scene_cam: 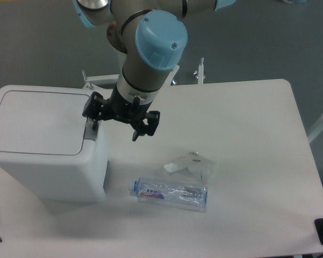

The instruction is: Open the trash can

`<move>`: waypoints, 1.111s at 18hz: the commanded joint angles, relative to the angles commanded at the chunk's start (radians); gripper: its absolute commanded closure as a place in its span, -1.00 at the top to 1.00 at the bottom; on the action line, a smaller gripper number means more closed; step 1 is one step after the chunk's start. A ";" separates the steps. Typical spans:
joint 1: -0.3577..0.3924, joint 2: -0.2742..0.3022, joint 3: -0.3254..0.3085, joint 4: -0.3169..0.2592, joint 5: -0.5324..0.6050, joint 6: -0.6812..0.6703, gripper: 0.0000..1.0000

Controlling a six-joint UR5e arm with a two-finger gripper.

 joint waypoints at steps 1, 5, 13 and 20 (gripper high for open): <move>-0.002 0.000 0.000 0.000 0.000 -0.002 1.00; 0.000 0.000 -0.002 0.000 0.000 -0.002 1.00; 0.011 0.008 0.031 0.003 0.002 0.012 1.00; 0.072 -0.021 0.058 0.095 0.067 0.017 1.00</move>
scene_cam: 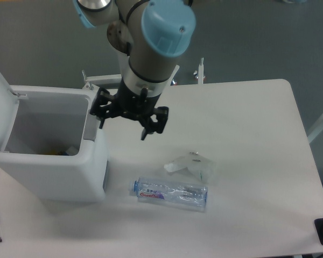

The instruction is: Open the trash can

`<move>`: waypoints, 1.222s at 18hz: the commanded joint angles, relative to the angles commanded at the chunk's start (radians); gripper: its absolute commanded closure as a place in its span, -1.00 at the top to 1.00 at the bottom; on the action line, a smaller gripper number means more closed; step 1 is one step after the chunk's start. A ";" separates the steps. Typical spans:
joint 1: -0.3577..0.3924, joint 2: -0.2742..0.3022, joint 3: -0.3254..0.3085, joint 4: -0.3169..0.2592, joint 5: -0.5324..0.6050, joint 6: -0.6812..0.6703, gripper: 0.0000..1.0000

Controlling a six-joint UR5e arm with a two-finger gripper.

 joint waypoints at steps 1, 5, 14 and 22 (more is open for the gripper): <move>0.029 -0.015 -0.002 0.014 0.003 0.002 1.00; 0.127 -0.045 0.006 0.023 0.014 0.128 1.00; 0.226 -0.146 0.006 0.158 0.101 0.487 1.00; 0.299 -0.213 -0.009 0.200 0.244 0.801 1.00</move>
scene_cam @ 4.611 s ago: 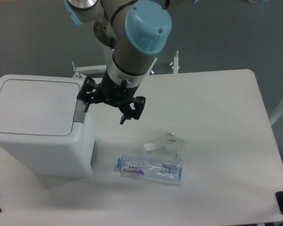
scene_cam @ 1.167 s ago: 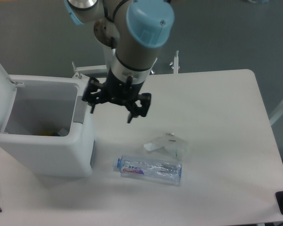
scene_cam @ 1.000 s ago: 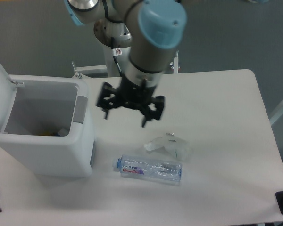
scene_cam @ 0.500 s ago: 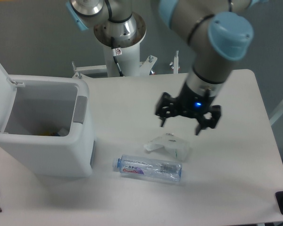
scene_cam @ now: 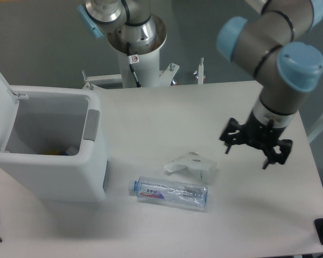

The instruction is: Open the trash can

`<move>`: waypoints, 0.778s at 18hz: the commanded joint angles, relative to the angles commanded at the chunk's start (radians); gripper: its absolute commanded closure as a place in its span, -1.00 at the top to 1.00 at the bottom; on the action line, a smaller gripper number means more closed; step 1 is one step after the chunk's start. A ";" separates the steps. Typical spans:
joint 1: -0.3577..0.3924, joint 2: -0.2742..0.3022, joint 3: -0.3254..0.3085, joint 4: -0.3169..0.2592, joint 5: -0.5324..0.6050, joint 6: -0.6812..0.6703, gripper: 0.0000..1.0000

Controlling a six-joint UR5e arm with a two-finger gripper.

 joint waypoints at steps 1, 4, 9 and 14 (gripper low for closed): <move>-0.005 -0.003 -0.002 0.002 0.012 0.011 1.00; -0.017 -0.012 -0.002 0.009 0.014 0.014 1.00; -0.017 -0.014 -0.002 0.015 0.014 0.019 1.00; -0.018 -0.014 -0.003 0.020 0.014 0.019 1.00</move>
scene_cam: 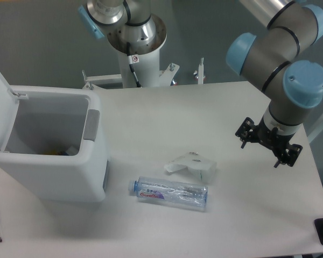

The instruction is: Open the trash can

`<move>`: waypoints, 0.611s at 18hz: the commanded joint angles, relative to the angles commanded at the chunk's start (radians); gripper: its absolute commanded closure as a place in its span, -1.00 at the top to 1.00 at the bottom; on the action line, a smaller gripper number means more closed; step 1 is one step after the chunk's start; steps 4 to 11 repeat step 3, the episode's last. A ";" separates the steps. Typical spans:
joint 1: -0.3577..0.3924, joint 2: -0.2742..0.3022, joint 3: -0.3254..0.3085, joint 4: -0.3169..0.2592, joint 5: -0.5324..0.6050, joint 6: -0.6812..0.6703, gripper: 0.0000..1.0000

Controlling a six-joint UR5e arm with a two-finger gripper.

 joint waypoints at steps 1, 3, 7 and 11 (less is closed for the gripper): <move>0.000 0.000 -0.005 0.006 0.000 0.000 1.00; 0.000 0.002 -0.015 0.018 0.000 -0.002 1.00; 0.000 0.002 -0.015 0.018 0.000 -0.002 1.00; 0.000 0.002 -0.015 0.018 0.000 -0.002 1.00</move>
